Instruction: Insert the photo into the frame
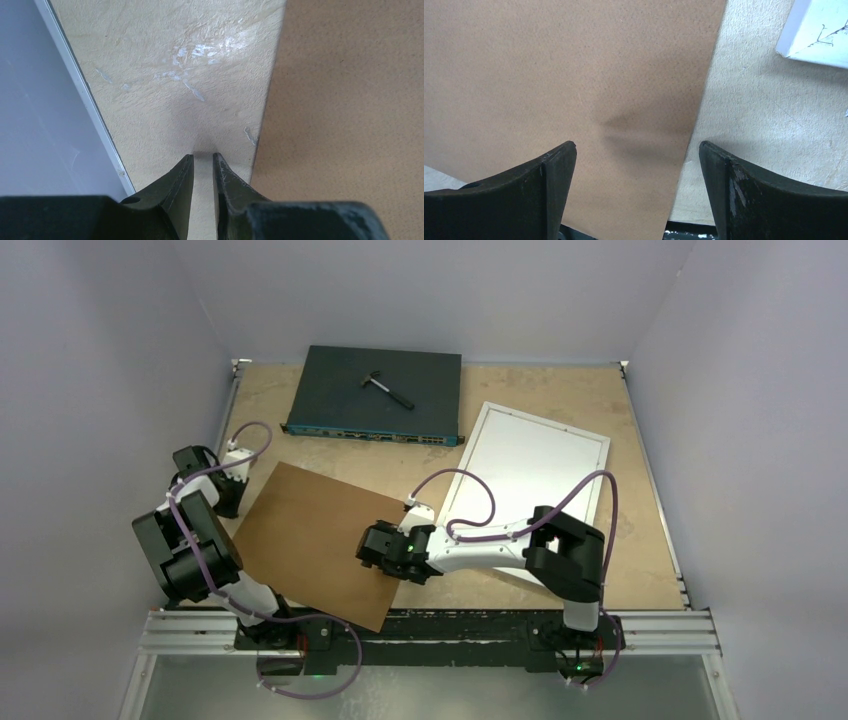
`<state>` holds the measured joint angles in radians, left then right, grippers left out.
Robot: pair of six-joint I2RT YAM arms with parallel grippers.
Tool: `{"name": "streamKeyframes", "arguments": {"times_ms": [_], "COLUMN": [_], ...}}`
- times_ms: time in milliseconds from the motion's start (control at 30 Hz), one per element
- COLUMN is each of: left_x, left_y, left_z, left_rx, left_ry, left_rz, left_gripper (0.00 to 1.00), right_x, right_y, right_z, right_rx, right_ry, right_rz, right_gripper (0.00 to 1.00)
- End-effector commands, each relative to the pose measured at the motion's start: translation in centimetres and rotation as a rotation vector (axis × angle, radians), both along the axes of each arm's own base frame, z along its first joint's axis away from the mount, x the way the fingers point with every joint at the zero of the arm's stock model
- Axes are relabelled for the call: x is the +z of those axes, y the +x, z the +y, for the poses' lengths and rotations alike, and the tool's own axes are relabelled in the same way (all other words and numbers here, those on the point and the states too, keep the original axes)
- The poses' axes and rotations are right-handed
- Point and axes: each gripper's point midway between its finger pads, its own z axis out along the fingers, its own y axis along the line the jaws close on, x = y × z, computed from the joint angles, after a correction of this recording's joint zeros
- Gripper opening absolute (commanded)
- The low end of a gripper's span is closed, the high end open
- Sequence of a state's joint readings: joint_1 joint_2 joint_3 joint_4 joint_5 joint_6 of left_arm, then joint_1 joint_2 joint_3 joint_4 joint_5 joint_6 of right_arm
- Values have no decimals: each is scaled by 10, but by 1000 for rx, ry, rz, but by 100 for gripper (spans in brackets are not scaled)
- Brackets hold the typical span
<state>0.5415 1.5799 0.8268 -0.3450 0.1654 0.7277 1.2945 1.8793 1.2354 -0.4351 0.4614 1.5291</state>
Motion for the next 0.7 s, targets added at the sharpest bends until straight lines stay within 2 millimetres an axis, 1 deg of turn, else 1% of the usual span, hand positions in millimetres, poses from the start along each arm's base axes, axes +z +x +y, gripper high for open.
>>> {"name": "streamKeyframes", "arguments": {"times_ms": [0,200,367,467,533,600,667], "left_x": [-37,-42,-41,-42,-42,-41,-39], "left_y": [-43,-68,-75,-79,-80,-81,-81], "left_z": [-50,-74,-91,-96,-97,-97,-98], "left_rx": [-68,-123,-170,-175,-178,-179,-183], "left_ry": [-200,-232,-243,-254,-255,-257,-260], "left_rz": [158,214,247,265,271,276,279], "left_gripper": [19,14,9,7,6,5,4], "right_x": [-12,-8,-9,-7,0,13,34], "right_y": [9,18,21,21,24,29,36], "right_z": [-9,3,14,17,21,28,36], "right_rx": [-34,-43,-45,-49,-48,-39,-36], "right_ry": [-56,-25,-26,-1,32,82,146], "right_rz": [-20,-33,-27,-29,-46,-75,-118], "right_gripper": [95,95,95,95,95,95,94]}}
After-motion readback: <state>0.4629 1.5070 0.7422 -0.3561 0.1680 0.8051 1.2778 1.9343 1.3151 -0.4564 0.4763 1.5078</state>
